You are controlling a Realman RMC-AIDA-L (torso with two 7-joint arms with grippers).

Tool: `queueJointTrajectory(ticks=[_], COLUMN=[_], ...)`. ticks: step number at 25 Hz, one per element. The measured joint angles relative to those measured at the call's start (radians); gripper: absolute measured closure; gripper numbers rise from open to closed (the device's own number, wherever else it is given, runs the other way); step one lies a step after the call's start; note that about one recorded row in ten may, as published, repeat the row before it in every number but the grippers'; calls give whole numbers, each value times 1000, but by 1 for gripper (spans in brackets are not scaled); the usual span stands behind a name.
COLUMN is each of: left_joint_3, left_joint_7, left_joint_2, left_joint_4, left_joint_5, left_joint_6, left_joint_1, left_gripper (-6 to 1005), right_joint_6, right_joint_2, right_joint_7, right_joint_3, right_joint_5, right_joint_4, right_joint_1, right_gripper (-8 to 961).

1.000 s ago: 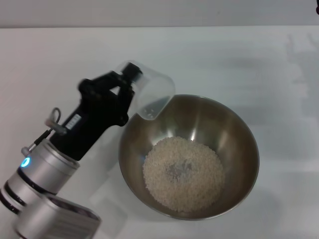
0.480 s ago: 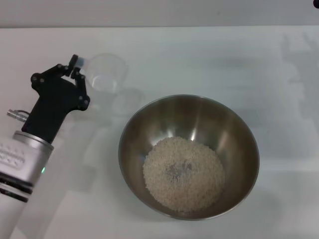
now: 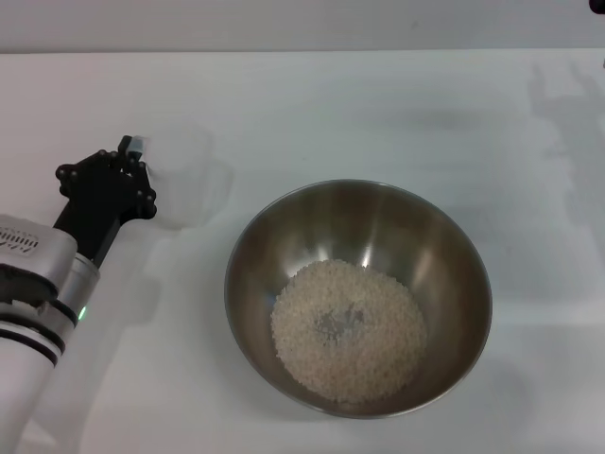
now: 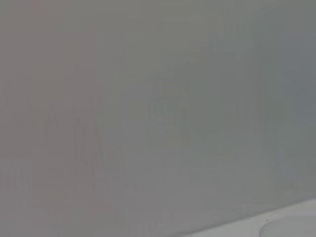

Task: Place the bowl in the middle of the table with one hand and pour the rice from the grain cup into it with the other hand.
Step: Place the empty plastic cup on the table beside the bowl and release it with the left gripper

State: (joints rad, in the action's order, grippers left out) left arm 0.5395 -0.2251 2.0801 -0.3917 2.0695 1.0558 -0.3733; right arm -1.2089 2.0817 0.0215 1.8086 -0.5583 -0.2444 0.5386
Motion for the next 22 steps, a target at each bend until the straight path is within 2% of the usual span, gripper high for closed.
queueJointTrajectory(ticks=[13,21,22], left_joint_3=[2,-7,-7], left_joint_7=[3,46,49], left_joint_2=[0,-2,-2], left_joint_4=[7,24,24], left_joint_5=[0,3,4], left_joint_6=[-41,-44,-42], left_joint_1=[-3,20,24], left_gripper=[907,873,826], right_joint_6=[0,0,1], right_joint_2=[0,0,0], right_joint_7=[15,15,15], right_joint_3=[-1,-1,-1], right_joint_5=[0,0,0], right_joint_4=[4,4,4], right_joint_1=[0,0,0], right_gripper=[438,438,438])
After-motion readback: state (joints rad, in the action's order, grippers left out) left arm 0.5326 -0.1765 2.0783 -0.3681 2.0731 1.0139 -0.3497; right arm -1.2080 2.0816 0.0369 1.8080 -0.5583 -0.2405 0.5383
